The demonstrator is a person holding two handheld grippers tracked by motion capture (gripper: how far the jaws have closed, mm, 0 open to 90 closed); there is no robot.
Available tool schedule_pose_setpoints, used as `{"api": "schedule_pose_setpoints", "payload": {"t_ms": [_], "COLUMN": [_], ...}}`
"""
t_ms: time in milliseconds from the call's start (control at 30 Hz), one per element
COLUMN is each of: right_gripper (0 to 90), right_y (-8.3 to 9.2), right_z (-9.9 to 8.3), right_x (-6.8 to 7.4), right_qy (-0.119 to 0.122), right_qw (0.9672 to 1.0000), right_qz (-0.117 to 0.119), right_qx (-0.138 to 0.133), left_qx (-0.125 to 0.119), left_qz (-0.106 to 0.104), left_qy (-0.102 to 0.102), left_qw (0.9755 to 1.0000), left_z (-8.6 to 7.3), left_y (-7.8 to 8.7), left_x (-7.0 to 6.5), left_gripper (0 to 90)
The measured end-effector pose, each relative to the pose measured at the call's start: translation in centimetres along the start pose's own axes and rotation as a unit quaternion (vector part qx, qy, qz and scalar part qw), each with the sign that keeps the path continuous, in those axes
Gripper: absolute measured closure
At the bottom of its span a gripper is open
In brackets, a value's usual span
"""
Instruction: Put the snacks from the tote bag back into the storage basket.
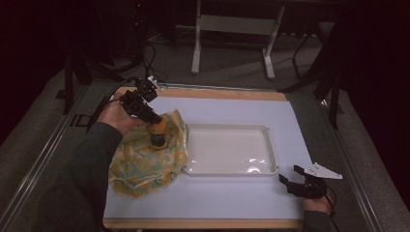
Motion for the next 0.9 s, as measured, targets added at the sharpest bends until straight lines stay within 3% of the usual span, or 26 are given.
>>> {"api": "schedule_pose_setpoints", "payload": {"t_ms": [200, 900], "right_gripper": [22.3, 22.3], "right_y": [0.0, 0.0], "right_z": [0.0, 0.0], "right_x": [0.0, 0.0], "right_qy": [0.001, -0.001], "right_qw": [1.0, 1.0], "right_qz": [0.0, 0.001], "right_qx": [0.001, 0.001], "left_qx": [-0.005, -0.014], "left_qz": [0.0, 0.0], "left_qy": [0.012, 0.014], "left_qw": [0.9999, 0.9998], "left_z": [0.4, 2.1], "left_y": [0.5, 2.9], "left_x": [-0.1, -1.7], "left_gripper": [59.4, 59.5]}}
Point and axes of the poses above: each handheld gripper's, and its own axes: y roughly backward along the jaws, z roughly out of its top, x roughly to its left, the point moved 7 cm from there along -y, roughly forward along the jaws, and after that the axes turned 10 degrees about y, right-handed, at the moved point
